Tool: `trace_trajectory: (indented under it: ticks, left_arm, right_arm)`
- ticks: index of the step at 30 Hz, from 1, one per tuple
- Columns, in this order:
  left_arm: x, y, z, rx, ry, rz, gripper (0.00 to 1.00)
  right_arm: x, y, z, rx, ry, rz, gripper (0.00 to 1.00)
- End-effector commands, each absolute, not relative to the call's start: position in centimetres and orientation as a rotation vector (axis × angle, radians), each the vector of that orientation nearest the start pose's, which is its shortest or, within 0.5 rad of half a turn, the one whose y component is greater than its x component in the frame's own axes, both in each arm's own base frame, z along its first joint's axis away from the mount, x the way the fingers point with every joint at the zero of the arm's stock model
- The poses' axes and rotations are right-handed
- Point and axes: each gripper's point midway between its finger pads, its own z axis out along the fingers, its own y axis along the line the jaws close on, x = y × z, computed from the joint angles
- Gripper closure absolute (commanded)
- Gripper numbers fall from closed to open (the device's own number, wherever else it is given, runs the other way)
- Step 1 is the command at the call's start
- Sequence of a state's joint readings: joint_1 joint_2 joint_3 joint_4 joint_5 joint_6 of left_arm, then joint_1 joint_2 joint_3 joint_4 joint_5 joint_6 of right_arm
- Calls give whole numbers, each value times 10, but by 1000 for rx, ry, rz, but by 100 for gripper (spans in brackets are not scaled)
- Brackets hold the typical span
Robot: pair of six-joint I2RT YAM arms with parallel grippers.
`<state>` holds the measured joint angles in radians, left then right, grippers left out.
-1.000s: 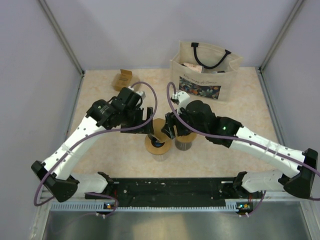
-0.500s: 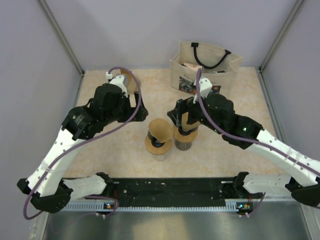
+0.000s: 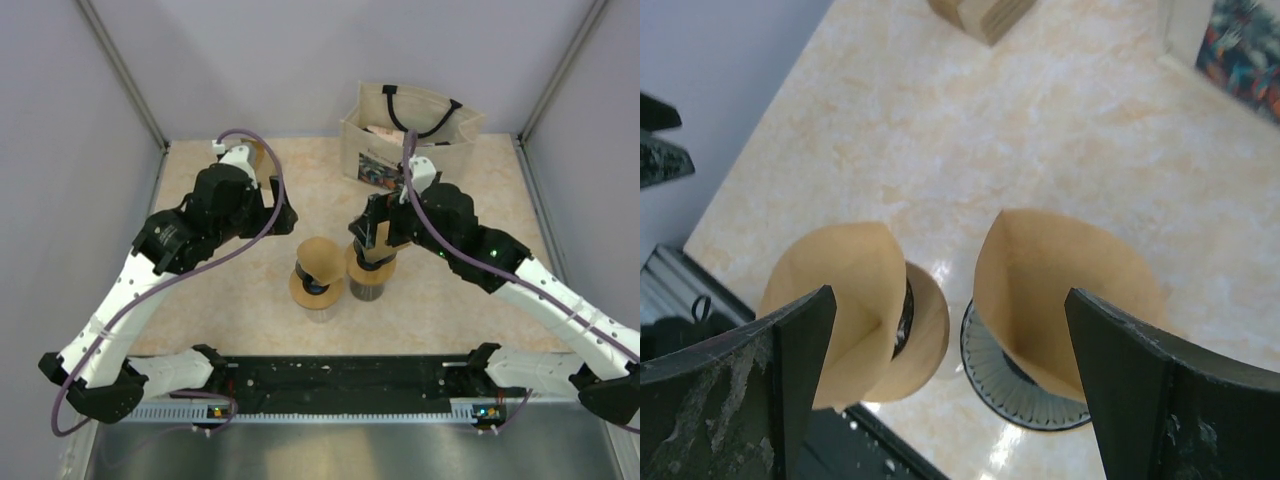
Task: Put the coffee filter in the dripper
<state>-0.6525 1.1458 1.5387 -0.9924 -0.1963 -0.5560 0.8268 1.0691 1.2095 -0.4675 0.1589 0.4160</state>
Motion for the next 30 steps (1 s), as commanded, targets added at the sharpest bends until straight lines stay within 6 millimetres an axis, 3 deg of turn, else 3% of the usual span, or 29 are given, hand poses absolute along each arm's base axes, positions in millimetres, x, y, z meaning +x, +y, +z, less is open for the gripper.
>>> trace_trajectory:
  ticks: [1, 9, 20, 23, 27, 30]
  left_arm:
    - [251, -170, 339, -50, 2144, -503, 1]
    - [251, -169, 331, -64, 2160, -505, 1]
    - [247, -163, 328, -79, 2162, -498, 1]
    - [247, -162, 330, -81, 2157, -497, 1]
    - [249, -159, 332, -88, 2147, -485, 1]
    - [256, -152, 333, -120, 2137, -464, 1]
  right_arm:
    - [218, 272, 310, -453, 1969, 854, 1]
    - [208, 276, 287, -517, 2018, 883, 1]
    - [201, 286, 276, -571, 2047, 934, 1]
    - [207, 280, 290, -529, 2008, 903, 1]
    - [216, 264, 326, -443, 1906, 848, 1]
    - [244, 228, 344, -177, 1883, 674, 1]
